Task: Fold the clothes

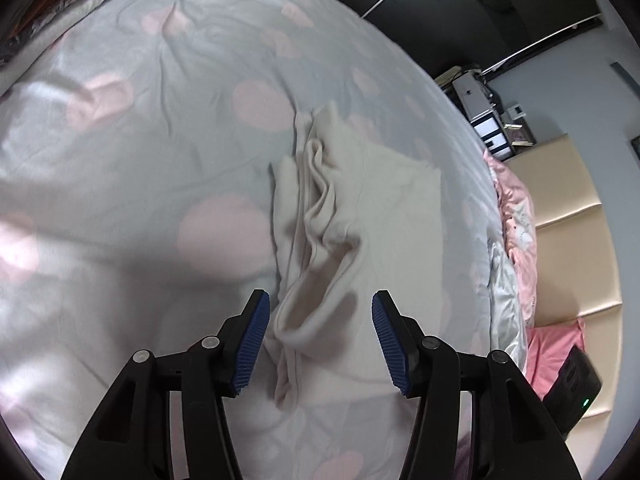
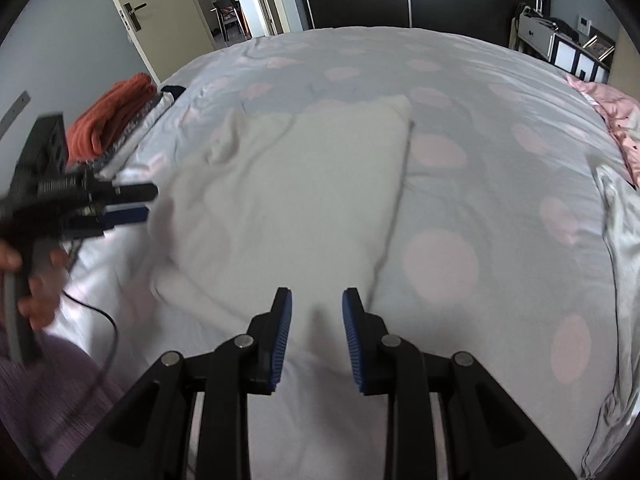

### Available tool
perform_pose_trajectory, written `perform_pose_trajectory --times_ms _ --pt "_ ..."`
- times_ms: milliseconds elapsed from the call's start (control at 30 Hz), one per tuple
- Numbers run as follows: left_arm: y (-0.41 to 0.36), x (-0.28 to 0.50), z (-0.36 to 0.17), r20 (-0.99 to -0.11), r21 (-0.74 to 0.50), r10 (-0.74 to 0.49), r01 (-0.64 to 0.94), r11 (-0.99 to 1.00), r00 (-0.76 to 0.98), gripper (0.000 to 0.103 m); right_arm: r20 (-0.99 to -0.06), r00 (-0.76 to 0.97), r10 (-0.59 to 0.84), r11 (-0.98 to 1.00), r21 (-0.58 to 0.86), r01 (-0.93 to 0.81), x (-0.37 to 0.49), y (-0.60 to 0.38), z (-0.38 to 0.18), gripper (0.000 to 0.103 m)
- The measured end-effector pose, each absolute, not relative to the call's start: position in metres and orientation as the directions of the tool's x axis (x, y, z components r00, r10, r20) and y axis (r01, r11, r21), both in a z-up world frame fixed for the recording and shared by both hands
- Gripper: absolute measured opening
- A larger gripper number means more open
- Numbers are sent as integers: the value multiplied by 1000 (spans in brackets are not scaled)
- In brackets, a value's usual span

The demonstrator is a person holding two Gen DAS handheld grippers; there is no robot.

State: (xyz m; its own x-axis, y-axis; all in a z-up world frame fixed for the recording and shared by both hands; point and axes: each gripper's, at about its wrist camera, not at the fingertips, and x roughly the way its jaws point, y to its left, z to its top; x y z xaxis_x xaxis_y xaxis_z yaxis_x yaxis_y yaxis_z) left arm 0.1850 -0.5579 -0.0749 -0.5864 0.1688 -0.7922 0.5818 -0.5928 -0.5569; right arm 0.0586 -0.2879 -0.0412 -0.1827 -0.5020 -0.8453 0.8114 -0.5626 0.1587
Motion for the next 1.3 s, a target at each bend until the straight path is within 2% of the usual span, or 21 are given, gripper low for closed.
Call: perform_pose_trajectory --times_ms 267,333,367,433,567,667,700,800,967,1233,1300 --pt "-529 169 -90 -871 -446 158 613 -652 -464 53 -816 -253 -519 -521 68 851 83 -254 -76 26" --pt "-527 170 -88 -872 -443 154 616 -651 -465 43 -816 -231 -530 -503 83 860 82 -255 -82 26" --pt "-527 171 -87 -872 -442 149 618 -650 -467 40 -815 -231 -532 -498 80 864 81 -256 -84 26" --pt "-527 175 -84 -864 -451 145 614 -648 -482 25 -815 -224 -534 -484 77 872 81 -263 -88 26" --pt "-523 180 -76 -829 -496 159 571 -654 -537 15 -809 -239 -537 -468 50 882 84 -272 -96 26" --pt "-518 182 -67 -795 -533 177 528 -661 -580 14 -775 -274 -569 -483 46 874 85 -268 -89 24" --pt "-517 184 -64 -779 -552 188 513 -657 -598 13 -760 -274 -589 -487 63 871 84 -265 -84 15" --pt "-517 192 -56 -726 -623 233 474 -623 -647 13 -718 -288 -634 -520 120 846 77 -252 -71 10" --pt "-515 190 -75 -804 -561 240 557 -613 -544 12 -712 -272 -648 -582 233 779 61 -233 -70 9" --pt "-508 182 -106 -897 -439 255 658 -613 -361 13 -796 -203 -571 -601 236 764 56 -242 -102 9" --pt "-505 180 -110 -910 -413 257 663 -624 -324 17 -803 -181 -568 -602 255 757 54 -241 -105 9"
